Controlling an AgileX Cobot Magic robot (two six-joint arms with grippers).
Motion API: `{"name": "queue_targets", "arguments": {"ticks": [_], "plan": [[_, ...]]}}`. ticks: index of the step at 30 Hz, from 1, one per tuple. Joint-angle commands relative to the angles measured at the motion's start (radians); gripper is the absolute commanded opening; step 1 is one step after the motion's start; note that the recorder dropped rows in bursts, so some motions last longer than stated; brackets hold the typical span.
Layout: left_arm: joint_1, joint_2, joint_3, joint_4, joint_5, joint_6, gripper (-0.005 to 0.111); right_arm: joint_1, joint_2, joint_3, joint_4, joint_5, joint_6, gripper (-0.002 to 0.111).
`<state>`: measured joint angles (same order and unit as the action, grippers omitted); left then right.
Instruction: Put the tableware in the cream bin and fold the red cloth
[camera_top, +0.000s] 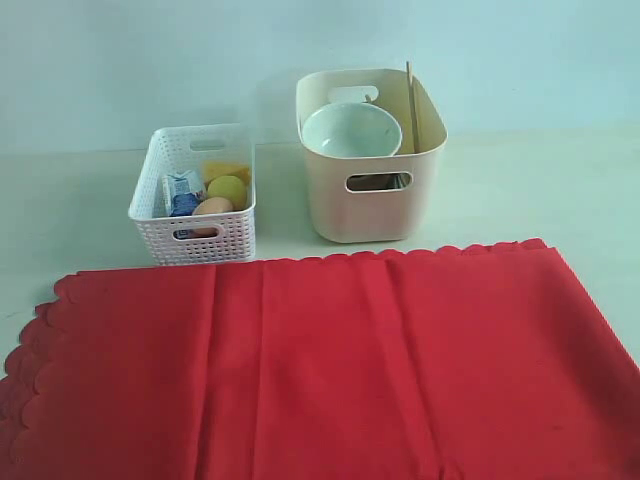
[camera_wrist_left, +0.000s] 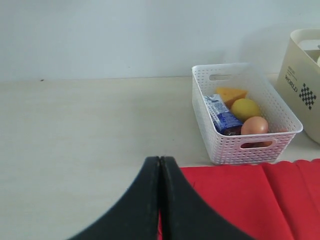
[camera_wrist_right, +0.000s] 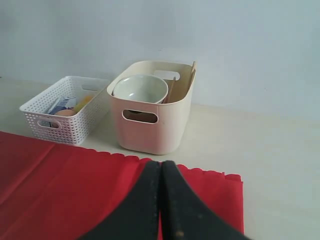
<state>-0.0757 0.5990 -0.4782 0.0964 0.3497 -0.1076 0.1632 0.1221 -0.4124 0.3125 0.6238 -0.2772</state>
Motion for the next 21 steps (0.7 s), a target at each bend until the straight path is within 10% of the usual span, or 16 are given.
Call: {"name": "queue_targets", "arguments": {"ticks": [1,15,21], "plan": [[-0.005,0.066,-0.003,-0.01,0.038,-0.011,0.0,0.0,-0.006,0.008,0.003,-0.012,0.002,0.0],[-0.005,0.646,-0.146,-0.111,0.371,-0.042,0.001,0.0,-0.005,0.008,0.003,-0.011,0.002,0.0],[-0.005,0.808,-0.162,-0.144,0.35,-0.03,0.033,0.0,-0.005,0.008,0.003,-0.011,0.002,0.0]]}}
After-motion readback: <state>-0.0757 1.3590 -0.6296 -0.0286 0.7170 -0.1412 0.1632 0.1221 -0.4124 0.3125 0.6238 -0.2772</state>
